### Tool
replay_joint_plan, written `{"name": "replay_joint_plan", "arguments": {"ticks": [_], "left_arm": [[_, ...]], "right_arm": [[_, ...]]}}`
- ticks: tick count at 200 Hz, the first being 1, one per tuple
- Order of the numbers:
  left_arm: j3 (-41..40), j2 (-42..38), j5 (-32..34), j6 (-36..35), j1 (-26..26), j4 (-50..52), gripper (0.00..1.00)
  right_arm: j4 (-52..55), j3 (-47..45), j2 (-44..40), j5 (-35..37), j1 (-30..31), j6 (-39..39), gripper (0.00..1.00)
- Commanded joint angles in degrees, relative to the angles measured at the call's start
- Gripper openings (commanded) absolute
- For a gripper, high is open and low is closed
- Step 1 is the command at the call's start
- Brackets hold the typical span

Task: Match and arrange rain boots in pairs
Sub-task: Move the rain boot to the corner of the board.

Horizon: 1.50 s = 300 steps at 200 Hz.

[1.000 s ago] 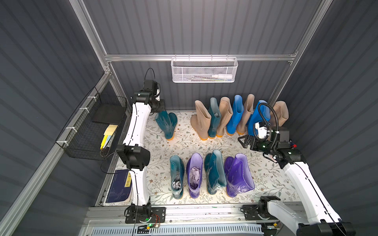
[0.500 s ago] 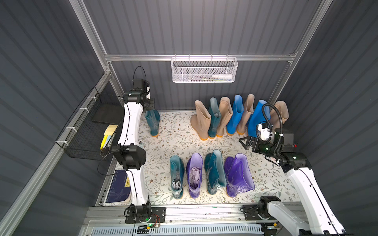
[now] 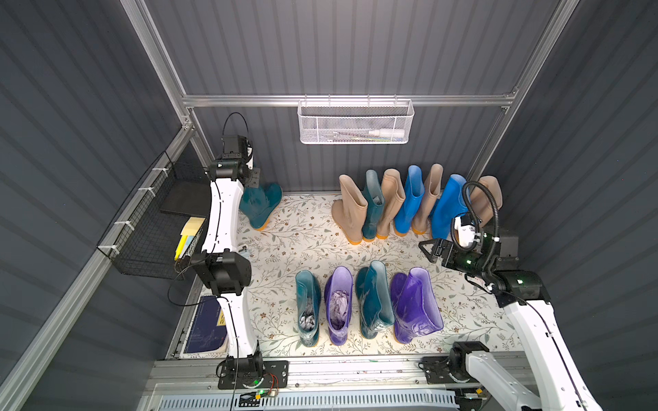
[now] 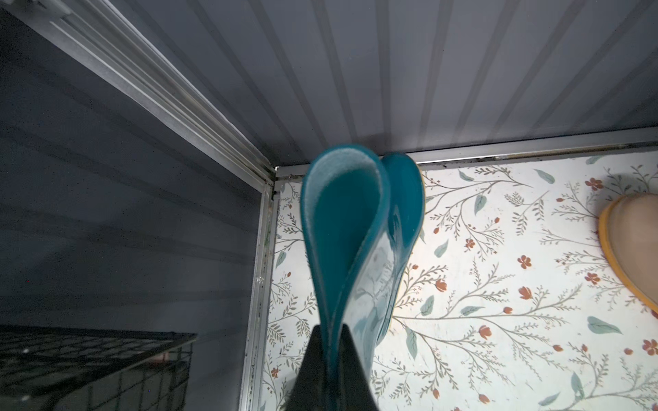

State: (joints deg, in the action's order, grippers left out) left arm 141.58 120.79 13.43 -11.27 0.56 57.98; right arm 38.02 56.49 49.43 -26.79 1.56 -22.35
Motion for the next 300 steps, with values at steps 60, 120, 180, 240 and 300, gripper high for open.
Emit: {"name": "replay_joint_plan", "arguments": {"ticks": [60, 120, 180, 240, 300], "left_arm": [[-0.99, 0.78, 7.23, 3.21, 1.2, -5.48, 0.0], [-2.12, 0.59, 10.12, 9.39, 1.38, -4.39, 0.0], [-1.47, 0.99, 11.35, 12.19, 1.38, -1.5, 0.0], [-1.88, 0.11, 13.23, 12.59, 1.43, -0.23, 0.0], [-0.99, 1.2, 13.99, 13.11, 1.38, 3.09, 0.0]], "right_arm": [[0.14, 1.43, 0.45, -0.11, 0.32, -1.28, 0.99], [0.19, 1.17, 0.59, -0.03, 0.37, -0.87, 0.99], [0.12, 1.34, 0.75, 0.15, 0.42, -0.24, 0.99], [-0.17, 1.38, 1.06, -0.2, 0.38, -0.03, 0.99], [0.03, 1.08, 0.75, -0.02, 0.37, 0.15, 0.99]]}}
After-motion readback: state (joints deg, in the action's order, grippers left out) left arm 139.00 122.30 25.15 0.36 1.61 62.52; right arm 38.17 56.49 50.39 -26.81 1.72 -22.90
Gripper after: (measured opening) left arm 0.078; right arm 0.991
